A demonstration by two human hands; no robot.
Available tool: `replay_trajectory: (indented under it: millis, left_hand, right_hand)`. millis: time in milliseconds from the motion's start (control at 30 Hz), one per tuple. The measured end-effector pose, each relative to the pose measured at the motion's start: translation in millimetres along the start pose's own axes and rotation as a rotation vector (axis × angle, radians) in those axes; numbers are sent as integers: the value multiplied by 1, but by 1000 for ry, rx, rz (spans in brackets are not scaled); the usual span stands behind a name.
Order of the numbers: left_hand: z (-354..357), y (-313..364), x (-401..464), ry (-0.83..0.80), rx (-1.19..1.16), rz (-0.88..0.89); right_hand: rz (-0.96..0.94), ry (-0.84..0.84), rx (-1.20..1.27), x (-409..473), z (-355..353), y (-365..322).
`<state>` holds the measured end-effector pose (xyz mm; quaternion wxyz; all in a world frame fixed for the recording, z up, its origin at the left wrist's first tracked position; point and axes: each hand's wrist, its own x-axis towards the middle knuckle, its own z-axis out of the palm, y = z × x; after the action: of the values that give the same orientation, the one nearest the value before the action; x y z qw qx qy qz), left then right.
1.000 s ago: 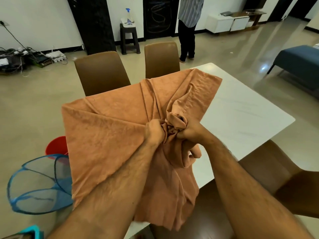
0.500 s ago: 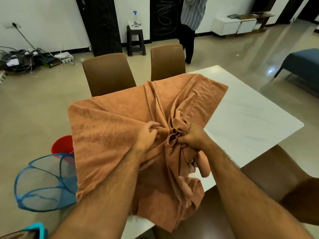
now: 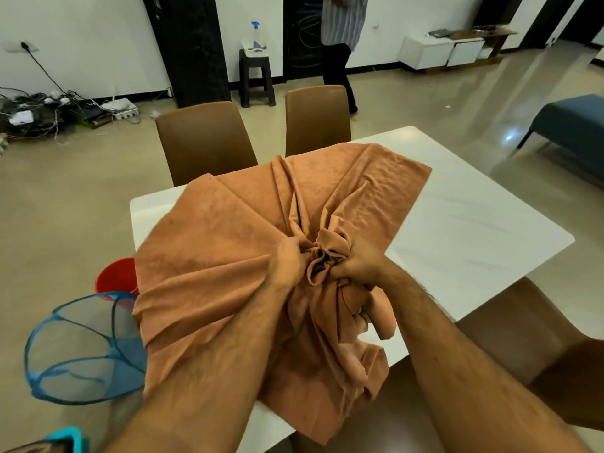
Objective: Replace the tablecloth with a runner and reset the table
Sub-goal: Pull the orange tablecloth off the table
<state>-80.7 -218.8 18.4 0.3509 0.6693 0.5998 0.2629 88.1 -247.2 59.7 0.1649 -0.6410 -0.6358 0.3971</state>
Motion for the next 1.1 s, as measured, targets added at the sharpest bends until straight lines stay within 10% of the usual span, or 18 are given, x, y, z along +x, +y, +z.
replay_trajectory:
  millis: [333, 500, 767, 1100]
  left_hand:
    - [-25, -6, -2, -94, -623, -156]
    - [-38, -47, 22, -190, -37, -139]
    - [-16, -31, 19, -197, -164, -365]
    - [-23, 3, 16, -386, -808, -144]
  right_hand:
    - [30, -25, -22, 0, 9, -10]
    - [-16, -179, -140, -3, -4, -20]
    - [-45, -244, -144, -6, -7, -24]
    - [-71, -146, -40, 0, -8, -26]
